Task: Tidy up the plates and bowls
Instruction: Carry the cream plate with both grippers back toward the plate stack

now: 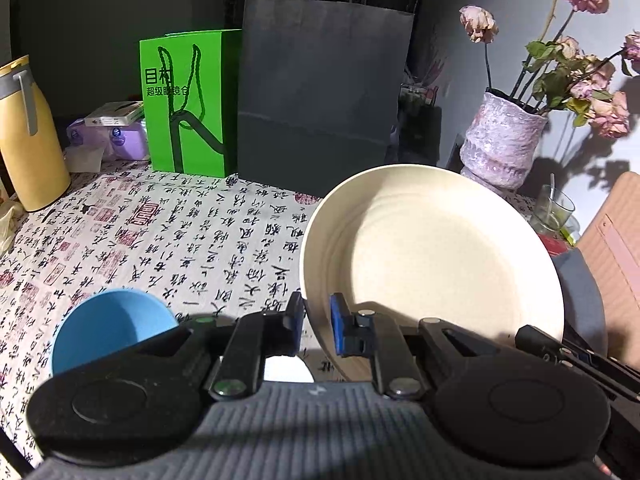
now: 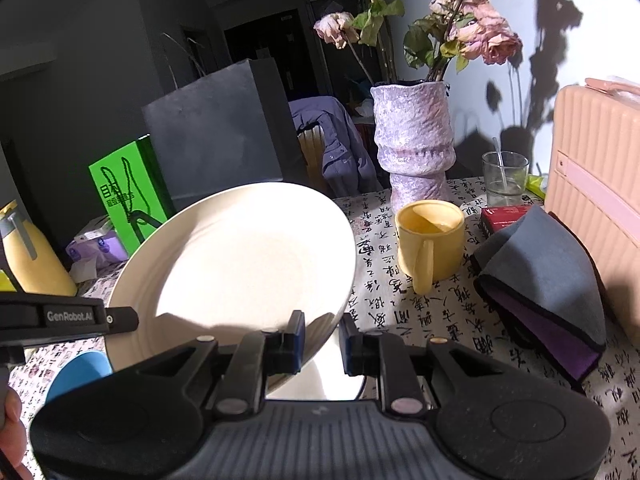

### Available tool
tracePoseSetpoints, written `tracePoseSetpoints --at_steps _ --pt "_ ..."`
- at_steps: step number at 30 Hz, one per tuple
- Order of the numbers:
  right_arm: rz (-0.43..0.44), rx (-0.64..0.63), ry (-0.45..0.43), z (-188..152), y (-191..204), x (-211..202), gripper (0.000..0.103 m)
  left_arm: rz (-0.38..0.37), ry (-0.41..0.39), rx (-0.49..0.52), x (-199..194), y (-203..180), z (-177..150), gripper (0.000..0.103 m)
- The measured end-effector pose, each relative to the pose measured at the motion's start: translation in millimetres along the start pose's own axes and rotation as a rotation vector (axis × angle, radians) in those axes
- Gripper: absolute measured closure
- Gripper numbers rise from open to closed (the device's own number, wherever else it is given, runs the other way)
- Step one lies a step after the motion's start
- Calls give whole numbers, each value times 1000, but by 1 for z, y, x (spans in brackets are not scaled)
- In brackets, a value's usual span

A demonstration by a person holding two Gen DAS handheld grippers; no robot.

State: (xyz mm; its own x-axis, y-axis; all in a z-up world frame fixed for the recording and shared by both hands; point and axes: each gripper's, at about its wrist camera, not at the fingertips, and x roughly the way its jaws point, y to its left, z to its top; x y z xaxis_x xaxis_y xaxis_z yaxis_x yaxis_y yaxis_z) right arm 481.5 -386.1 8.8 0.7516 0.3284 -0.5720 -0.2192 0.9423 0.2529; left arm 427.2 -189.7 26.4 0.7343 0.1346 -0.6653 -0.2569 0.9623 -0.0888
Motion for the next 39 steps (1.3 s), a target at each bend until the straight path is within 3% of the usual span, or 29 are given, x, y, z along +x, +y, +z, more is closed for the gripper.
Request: tracePoseSetpoints --at_steps 20,39 --pt "22 -12 -38 -38 24 -69 85 -36 -33 -20 -71 32 -38 88" --pt "33 -52 -59 -79 59 -109 85 -54 -47 -3 -109 74 -75 88"
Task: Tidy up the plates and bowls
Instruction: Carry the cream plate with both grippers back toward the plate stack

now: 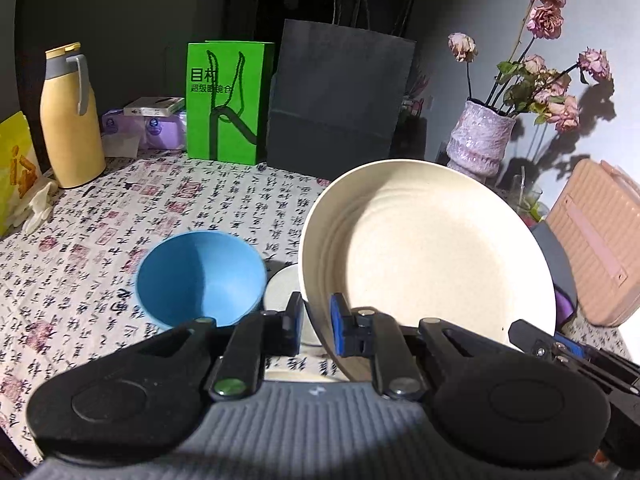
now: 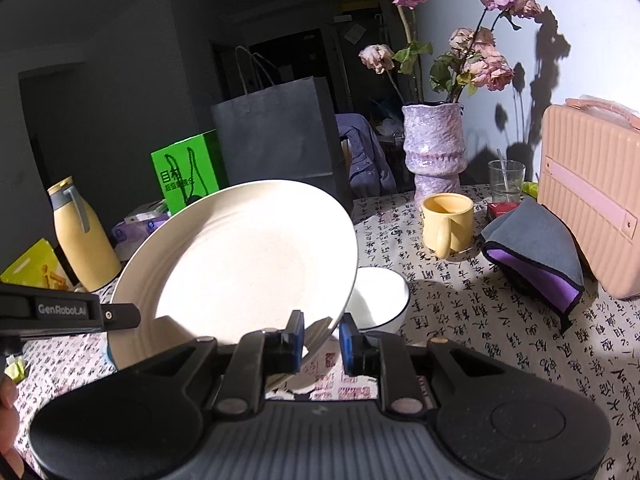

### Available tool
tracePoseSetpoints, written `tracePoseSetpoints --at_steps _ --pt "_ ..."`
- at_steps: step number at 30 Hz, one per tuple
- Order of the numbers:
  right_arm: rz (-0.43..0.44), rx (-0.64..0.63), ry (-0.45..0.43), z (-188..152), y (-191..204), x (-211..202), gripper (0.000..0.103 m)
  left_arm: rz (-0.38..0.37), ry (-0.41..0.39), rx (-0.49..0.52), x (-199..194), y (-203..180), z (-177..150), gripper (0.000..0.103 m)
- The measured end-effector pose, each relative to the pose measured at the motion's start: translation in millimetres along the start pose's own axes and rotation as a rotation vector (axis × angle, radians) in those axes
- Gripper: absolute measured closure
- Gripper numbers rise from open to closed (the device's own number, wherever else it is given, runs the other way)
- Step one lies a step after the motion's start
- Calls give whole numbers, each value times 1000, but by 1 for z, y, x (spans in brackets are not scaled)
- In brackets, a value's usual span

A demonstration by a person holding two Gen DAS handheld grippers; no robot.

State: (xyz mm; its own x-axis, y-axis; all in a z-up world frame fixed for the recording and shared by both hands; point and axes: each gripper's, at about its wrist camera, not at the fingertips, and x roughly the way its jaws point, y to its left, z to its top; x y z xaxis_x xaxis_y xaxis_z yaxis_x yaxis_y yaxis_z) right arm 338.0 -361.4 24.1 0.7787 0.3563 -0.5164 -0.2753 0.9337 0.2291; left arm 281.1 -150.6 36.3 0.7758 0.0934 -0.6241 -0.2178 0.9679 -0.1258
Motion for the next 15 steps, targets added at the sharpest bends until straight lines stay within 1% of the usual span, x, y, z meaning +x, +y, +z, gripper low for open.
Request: tracePoseSetpoints --at_steps 3,15 --pt "0 -9 1 -7 7 -3 85 -1 2 -1 -5 8 -7 88" --pt "44 5 11 -38 26 -15 85 2 -15 0 -27 39 -33 88"
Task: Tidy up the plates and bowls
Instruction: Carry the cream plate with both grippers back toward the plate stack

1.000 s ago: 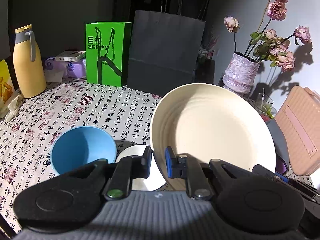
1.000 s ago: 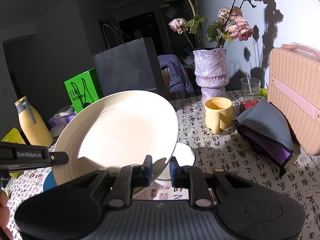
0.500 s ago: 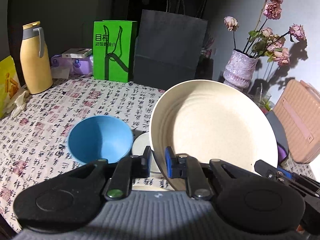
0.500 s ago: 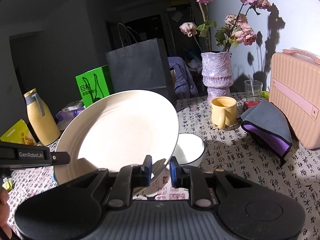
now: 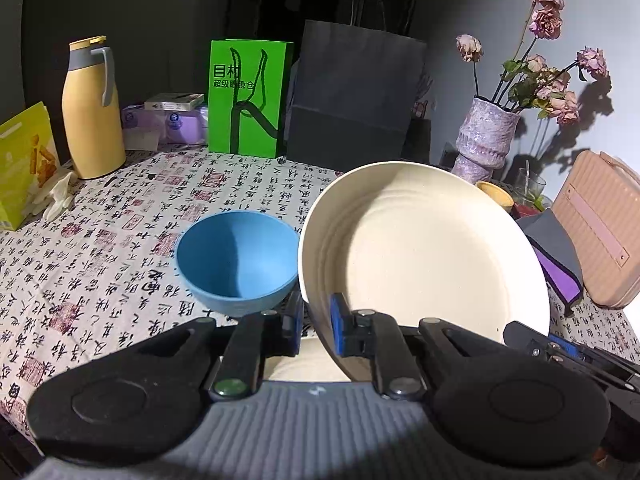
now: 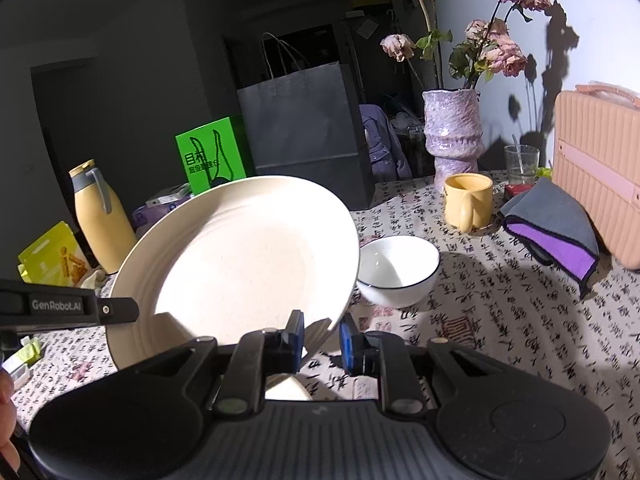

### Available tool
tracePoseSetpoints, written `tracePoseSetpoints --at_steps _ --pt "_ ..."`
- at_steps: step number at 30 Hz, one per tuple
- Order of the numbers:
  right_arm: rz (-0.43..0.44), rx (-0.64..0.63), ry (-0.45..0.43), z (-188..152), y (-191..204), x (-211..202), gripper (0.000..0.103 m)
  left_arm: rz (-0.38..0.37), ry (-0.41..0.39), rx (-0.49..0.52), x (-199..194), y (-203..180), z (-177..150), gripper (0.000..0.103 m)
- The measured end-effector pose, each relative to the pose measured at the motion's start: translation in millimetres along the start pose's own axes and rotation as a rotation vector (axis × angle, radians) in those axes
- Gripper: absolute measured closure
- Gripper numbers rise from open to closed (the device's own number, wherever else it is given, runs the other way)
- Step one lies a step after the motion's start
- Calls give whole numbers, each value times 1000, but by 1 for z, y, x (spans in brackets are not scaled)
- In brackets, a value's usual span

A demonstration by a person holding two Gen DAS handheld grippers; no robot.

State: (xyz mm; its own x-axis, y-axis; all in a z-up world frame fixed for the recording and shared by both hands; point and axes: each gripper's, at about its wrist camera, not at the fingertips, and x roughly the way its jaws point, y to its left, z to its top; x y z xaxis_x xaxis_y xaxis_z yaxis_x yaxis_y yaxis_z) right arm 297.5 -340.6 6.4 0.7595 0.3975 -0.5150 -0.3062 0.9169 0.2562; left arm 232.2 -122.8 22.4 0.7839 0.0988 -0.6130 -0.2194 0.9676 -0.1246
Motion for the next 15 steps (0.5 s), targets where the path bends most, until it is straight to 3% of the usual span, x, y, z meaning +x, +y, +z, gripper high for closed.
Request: tracePoseSetpoints --at_steps 15 --pt "35 10 49 -44 12 -9 85 16 36 -9 -8 26 -47 88"
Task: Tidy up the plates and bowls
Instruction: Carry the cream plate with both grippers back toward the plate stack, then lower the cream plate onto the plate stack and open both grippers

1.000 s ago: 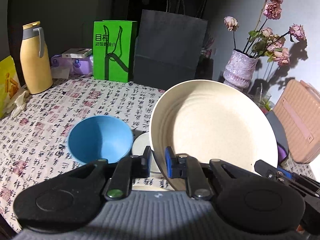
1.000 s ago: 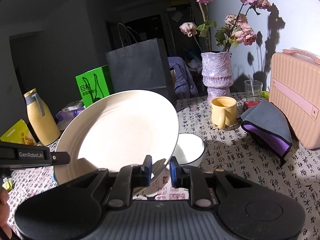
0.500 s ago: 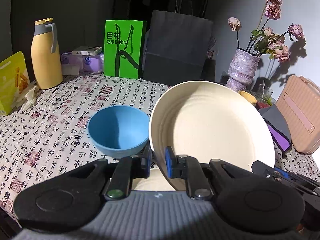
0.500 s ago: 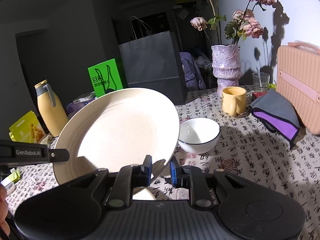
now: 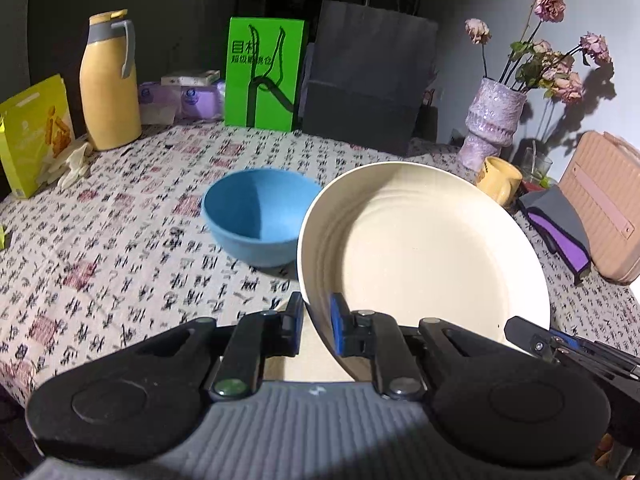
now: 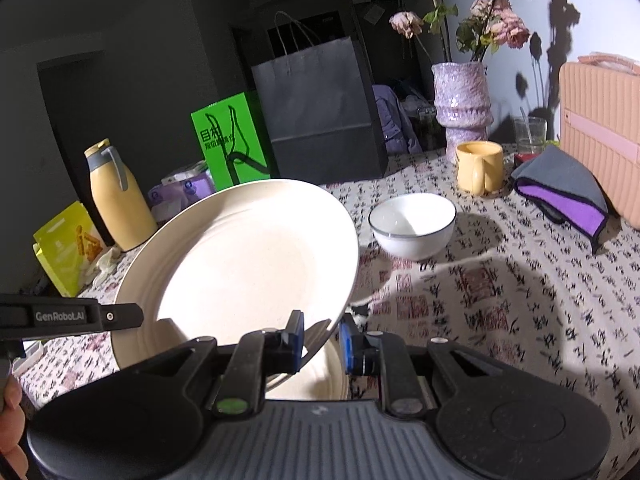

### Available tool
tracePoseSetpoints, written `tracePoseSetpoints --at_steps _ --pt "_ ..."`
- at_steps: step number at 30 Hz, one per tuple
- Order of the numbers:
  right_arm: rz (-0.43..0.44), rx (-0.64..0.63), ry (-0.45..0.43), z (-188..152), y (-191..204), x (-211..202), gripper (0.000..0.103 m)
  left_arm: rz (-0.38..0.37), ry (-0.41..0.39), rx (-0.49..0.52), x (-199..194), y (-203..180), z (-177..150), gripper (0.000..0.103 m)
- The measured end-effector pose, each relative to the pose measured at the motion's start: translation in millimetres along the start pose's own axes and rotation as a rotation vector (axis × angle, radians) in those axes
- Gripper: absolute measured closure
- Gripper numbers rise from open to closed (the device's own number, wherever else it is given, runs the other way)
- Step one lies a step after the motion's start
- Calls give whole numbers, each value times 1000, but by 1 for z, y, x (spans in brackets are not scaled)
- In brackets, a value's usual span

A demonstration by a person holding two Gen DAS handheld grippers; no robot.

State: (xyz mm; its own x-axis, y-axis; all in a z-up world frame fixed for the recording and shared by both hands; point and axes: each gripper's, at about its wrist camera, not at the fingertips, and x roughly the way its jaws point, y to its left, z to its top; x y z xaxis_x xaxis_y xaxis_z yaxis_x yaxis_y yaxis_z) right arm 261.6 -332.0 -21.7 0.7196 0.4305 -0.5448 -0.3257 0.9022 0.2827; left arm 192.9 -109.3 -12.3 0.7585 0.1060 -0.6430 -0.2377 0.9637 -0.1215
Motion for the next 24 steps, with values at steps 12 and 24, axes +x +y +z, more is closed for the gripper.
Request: tracePoseSetpoints --at_steps 12,24 --pt "17 -10 64 -26 5 5 85 12 30 -29 -1 15 -27 88" --pt "21 -25 124 -38 7 18 85 32 76 -33 13 22 -44 88"
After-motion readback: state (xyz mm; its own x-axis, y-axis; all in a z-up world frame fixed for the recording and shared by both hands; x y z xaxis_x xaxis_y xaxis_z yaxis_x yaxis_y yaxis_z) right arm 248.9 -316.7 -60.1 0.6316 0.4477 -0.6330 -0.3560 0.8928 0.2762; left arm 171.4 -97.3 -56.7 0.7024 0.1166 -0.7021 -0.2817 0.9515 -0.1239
